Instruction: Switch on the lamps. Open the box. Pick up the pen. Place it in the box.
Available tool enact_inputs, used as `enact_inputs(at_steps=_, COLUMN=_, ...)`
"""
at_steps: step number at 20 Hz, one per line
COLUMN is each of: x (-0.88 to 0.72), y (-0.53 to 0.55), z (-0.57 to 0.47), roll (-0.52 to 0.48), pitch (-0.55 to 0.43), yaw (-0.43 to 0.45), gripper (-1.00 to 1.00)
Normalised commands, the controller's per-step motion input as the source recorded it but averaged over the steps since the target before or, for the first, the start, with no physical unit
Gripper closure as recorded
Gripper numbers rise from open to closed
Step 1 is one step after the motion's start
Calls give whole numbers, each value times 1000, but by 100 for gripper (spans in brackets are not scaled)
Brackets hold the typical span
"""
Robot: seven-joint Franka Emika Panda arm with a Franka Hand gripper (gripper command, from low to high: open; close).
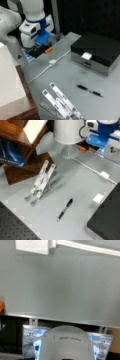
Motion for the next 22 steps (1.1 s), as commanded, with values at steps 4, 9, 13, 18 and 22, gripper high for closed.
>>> enact_inputs(at_steps=4, x=-77, y=218, z=-213, roll=44, pitch=-126, yaw=-141, gripper=-100)
enact_inputs(at_steps=9, x=-100, y=236, z=-215, roll=-7, pitch=-119, yaw=-96, gripper=-100)
enact_inputs(at_steps=13, x=-78, y=256, z=-228, roll=-38, pitch=-142, yaw=-85, gripper=100)
enact_inputs(at_steps=18, x=-126, y=260, z=-216, roll=-12, pitch=-119, yaw=-92, gripper=100)
enact_inputs(at_steps=22, x=-218, y=187, z=-267, roll=16, pitch=-65, yaw=-91, gripper=100)
